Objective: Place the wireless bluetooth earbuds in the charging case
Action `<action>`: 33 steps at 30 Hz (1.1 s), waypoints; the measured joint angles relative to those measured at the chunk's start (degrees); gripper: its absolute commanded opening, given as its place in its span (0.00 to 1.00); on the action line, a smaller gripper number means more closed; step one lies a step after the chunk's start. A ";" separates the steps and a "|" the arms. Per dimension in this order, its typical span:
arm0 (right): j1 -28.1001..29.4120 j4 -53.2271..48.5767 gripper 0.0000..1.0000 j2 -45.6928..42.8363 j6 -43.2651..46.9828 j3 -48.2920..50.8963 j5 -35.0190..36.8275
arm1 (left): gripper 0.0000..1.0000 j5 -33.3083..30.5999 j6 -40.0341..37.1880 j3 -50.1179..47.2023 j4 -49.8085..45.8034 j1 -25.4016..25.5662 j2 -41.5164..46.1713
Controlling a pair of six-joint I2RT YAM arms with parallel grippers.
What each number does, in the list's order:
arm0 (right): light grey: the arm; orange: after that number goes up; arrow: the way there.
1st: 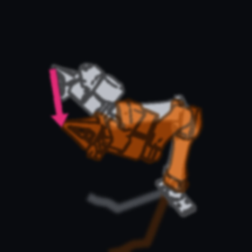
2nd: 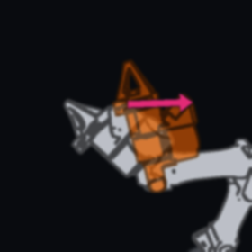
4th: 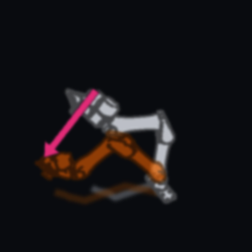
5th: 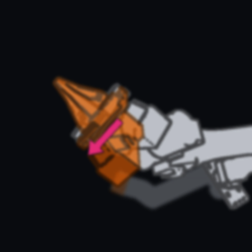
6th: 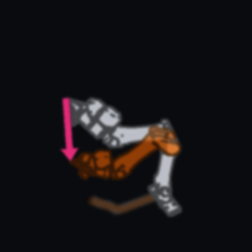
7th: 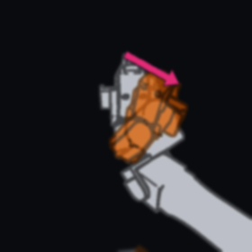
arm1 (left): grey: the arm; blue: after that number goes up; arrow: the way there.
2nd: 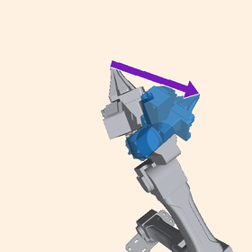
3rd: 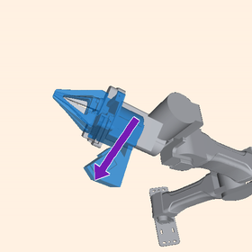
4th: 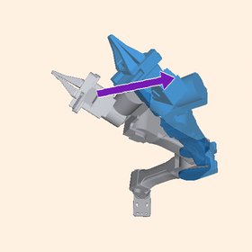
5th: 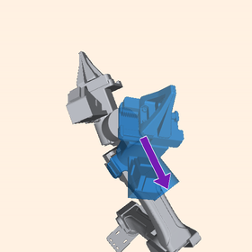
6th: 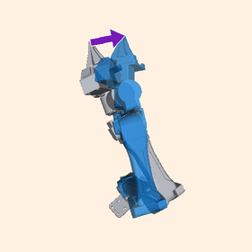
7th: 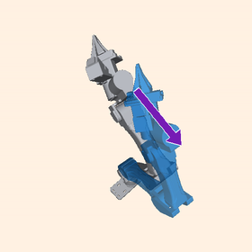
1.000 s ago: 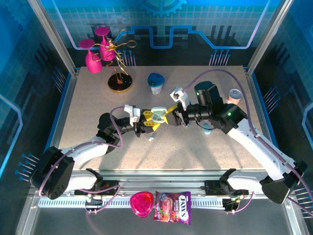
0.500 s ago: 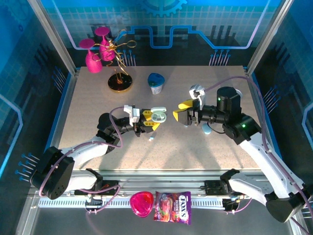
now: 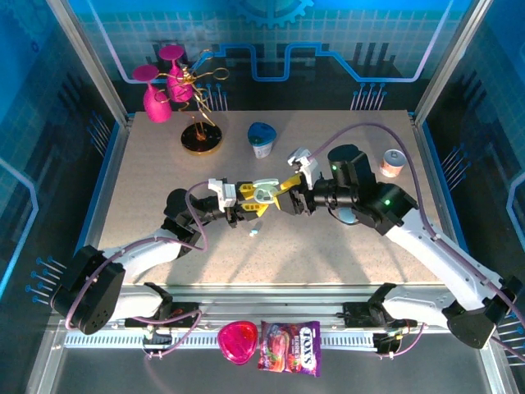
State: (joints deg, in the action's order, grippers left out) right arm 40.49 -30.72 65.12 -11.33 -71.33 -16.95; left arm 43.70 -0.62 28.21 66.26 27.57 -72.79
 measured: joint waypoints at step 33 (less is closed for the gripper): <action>5.73 -9.62 0.23 7.82 2.56 -8.87 14.21 | 0.32 -1.01 -1.51 -0.11 -2.14 -0.15 0.00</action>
State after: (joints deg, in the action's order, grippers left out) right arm 46.22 -40.34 72.95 -8.78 -80.20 -2.74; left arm 42.70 -2.13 28.10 64.12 27.42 -72.79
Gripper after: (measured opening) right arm 0.241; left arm 0.339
